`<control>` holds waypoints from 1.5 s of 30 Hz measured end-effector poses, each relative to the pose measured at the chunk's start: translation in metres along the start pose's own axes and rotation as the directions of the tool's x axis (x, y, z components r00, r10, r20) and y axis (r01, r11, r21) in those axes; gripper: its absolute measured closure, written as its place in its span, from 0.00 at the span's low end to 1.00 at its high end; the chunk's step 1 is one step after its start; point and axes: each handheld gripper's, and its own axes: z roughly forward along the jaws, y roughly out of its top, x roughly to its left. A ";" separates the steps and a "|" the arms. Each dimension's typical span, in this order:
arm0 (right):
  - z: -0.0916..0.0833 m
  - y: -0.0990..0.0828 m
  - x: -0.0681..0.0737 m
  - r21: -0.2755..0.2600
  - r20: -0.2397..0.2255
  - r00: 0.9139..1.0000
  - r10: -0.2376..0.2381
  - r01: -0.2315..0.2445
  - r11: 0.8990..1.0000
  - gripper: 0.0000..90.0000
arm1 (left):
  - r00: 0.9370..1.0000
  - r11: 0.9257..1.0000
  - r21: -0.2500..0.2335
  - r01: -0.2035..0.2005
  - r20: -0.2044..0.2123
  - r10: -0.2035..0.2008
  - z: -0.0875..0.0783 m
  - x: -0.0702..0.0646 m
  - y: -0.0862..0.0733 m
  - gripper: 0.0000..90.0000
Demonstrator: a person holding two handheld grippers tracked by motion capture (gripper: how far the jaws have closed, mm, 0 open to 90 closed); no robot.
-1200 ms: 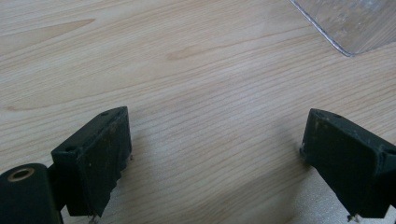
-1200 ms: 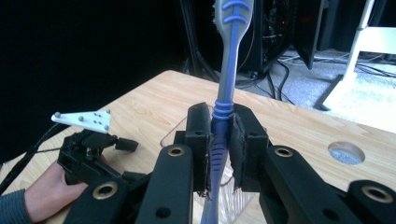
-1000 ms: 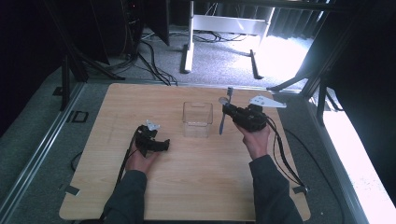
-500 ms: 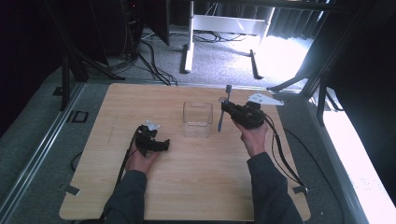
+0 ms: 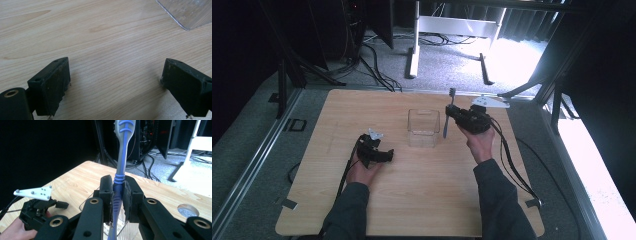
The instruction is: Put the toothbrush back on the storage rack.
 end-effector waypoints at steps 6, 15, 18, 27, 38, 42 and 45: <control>-0.001 0.003 -0.005 -0.025 -0.009 1.000 0.025 -0.025 0.999 0.87 | 1.000 1.000 0.000 0.000 0.000 0.000 0.000 0.000 0.000 0.10; 0.005 0.003 -0.010 -0.053 -0.027 0.997 0.066 -0.067 0.996 0.87 | 1.000 1.000 0.000 0.000 0.000 0.000 0.000 0.000 0.000 0.10; 0.007 0.003 -0.011 -0.061 -0.037 0.996 0.085 -0.087 0.994 0.87 | 1.000 1.000 0.000 0.000 0.000 0.000 0.000 0.000 0.000 0.10; 0.012 0.003 -0.015 -0.085 -0.046 0.992 0.114 -0.118 0.989 0.87 | 1.000 1.000 0.000 0.000 0.000 0.000 0.000 0.000 0.000 0.10; 0.023 0.000 -0.019 -0.090 -0.042 0.991 0.130 -0.134 0.987 0.87 | 1.000 1.000 0.000 0.000 0.000 0.000 0.000 0.000 0.000 0.10; 0.025 -0.001 -0.020 -0.096 -0.048 0.989 0.136 -0.140 0.985 0.87 | 1.000 1.000 0.000 0.000 0.000 0.000 0.000 0.000 0.000 0.10; 0.027 -0.002 -0.021 -0.100 -0.047 0.990 0.136 -0.140 0.985 0.87 | 1.000 1.000 -0.001 0.000 0.000 0.000 0.000 0.000 0.000 0.10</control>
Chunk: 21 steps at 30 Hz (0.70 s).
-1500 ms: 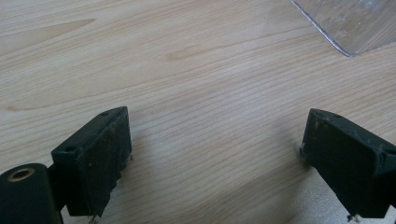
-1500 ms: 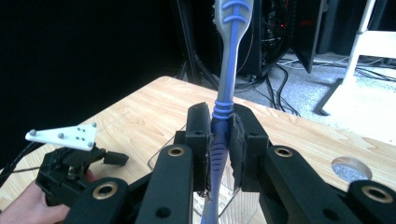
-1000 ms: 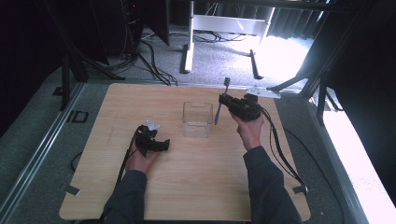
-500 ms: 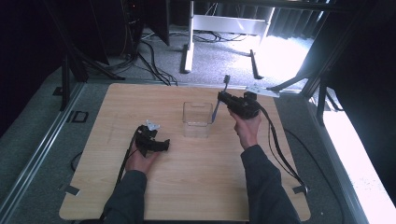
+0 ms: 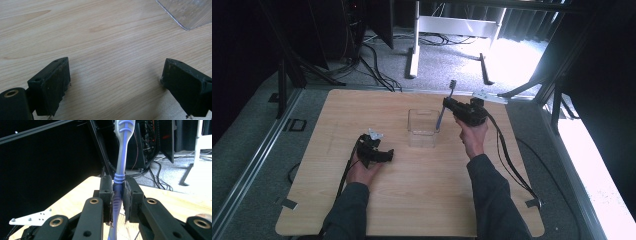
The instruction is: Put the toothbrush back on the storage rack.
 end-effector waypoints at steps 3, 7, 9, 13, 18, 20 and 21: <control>0.002 -0.001 -0.001 -0.001 0.001 1.000 0.002 -0.002 1.000 0.87 | 1.000 1.000 0.000 0.000 0.000 0.000 0.000 0.000 0.000 0.10; 0.004 -0.002 -0.002 0.002 0.010 1.000 0.004 -0.004 1.000 0.87 | 1.000 1.000 0.000 0.000 0.000 0.000 0.000 0.000 0.000 0.10; 0.005 -0.003 -0.003 0.008 0.020 1.000 0.004 -0.004 1.000 0.87 | 1.000 1.000 0.000 0.000 0.000 0.000 0.000 0.000 0.000 0.10; 0.008 -0.004 -0.004 0.016 0.022 1.000 -0.001 0.001 1.000 0.87 | 1.000 1.000 0.000 0.000 0.000 0.000 0.000 0.000 0.000 0.10; 0.011 -0.007 -0.004 0.020 0.018 1.000 0.001 -0.002 1.000 0.87 | 1.000 1.000 0.000 0.000 0.000 0.000 0.000 0.000 0.000 0.10; 0.013 -0.008 -0.004 0.029 0.019 1.000 -0.006 0.006 1.000 0.87 | 1.000 1.000 0.000 0.000 0.000 0.000 0.000 0.000 0.000 0.10; 0.014 -0.008 -0.004 0.034 0.021 1.000 -0.010 0.009 0.999 0.87 | 1.000 1.000 0.000 0.000 0.000 0.000 0.000 0.000 0.000 0.10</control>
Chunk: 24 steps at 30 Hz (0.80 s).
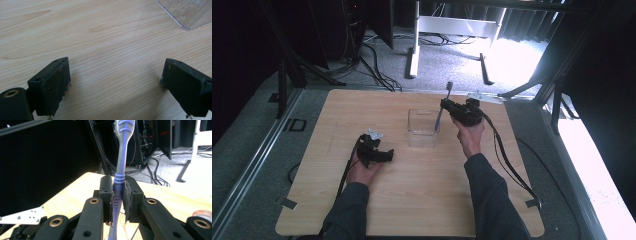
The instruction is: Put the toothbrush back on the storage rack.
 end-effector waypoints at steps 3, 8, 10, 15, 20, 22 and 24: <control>0.002 -0.001 0.001 0.009 0.000 1.000 -0.013 0.013 1.000 0.87 | 1.000 1.000 0.000 0.000 0.000 0.000 0.000 0.000 0.000 0.10; 0.006 -0.004 0.003 0.021 -0.005 1.000 -0.023 0.023 1.000 0.87 | 1.000 1.000 0.000 0.000 0.000 0.000 0.000 0.000 0.000 0.10; 0.007 -0.005 0.003 0.030 0.000 1.000 -0.028 0.028 0.999 0.87 | 1.000 1.000 0.000 0.000 0.000 0.000 0.000 0.000 0.000 0.10; 0.010 -0.009 0.004 0.049 0.005 0.999 -0.037 0.037 0.998 0.87 | 1.000 1.000 0.000 0.000 0.001 0.000 0.000 0.000 0.000 0.10; 0.013 -0.012 0.004 0.078 0.003 0.999 -0.051 0.051 0.996 0.87 | 1.000 1.000 0.000 0.000 0.000 0.000 0.000 0.000 0.000 0.10; 0.013 -0.013 0.004 0.083 0.004 0.998 -0.056 0.055 0.995 0.87 | 1.000 1.000 0.000 0.000 0.000 0.000 0.000 0.000 0.000 0.10; 0.013 -0.013 0.004 0.087 0.009 0.998 -0.065 0.064 0.994 0.87 | 1.000 1.000 0.000 0.000 0.000 0.000 0.000 0.000 0.000 0.10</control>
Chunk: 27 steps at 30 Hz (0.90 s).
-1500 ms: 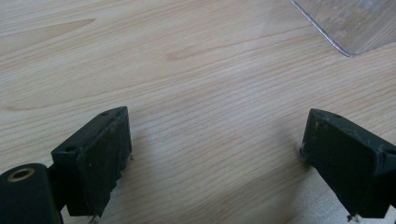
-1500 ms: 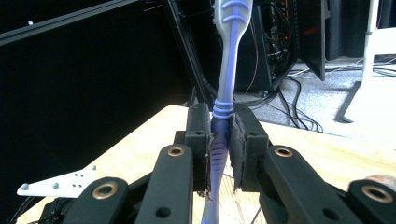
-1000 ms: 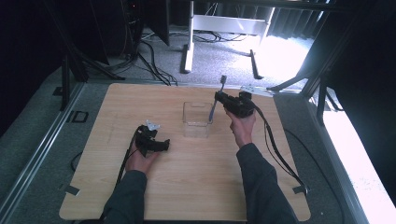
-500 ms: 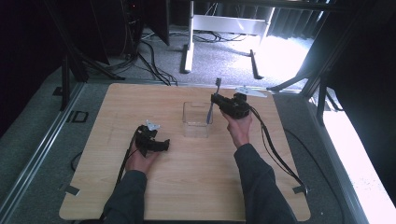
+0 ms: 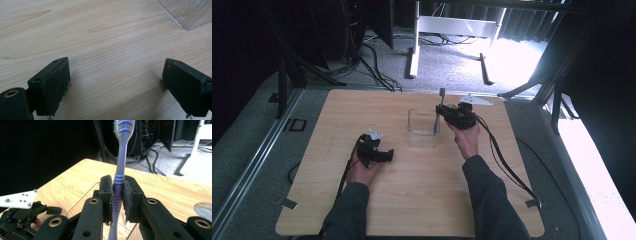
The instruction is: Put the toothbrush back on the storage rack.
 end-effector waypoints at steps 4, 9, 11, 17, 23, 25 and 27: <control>0.000 -0.001 0.001 0.014 0.004 1.000 -0.018 0.018 1.000 0.87 | 1.000 1.000 0.000 0.000 0.001 0.000 0.000 0.000 0.000 0.10; 0.002 -0.004 0.002 0.038 0.008 0.999 -0.049 0.049 0.998 0.76 | 1.000 1.000 0.000 0.000 -0.001 0.000 0.000 0.000 0.000 0.10; 0.001 -0.004 0.004 0.023 0.021 0.997 -0.070 0.069 0.997 0.58 | 1.000 1.000 -0.001 0.000 0.000 0.000 0.000 0.000 0.000 0.10; -0.007 0.000 0.003 0.007 0.017 0.997 -0.072 0.072 0.997 0.33 | 1.000 1.000 0.000 0.000 0.001 0.000 0.000 0.000 0.000 0.10; -0.013 0.002 0.003 0.021 0.031 0.994 -0.103 0.103 0.994 0.31 | 1.000 1.000 -0.001 0.000 0.001 0.000 0.000 0.000 0.000 0.10; -0.015 0.003 0.003 0.028 0.035 0.994 -0.108 0.107 0.994 0.31 | 1.000 1.000 -0.001 0.000 0.001 0.000 0.000 0.000 0.000 0.10; -0.017 0.003 0.004 0.032 0.040 0.993 -0.110 0.109 0.994 0.31 | 1.000 1.000 0.000 0.000 0.001 0.000 0.000 0.000 0.000 0.10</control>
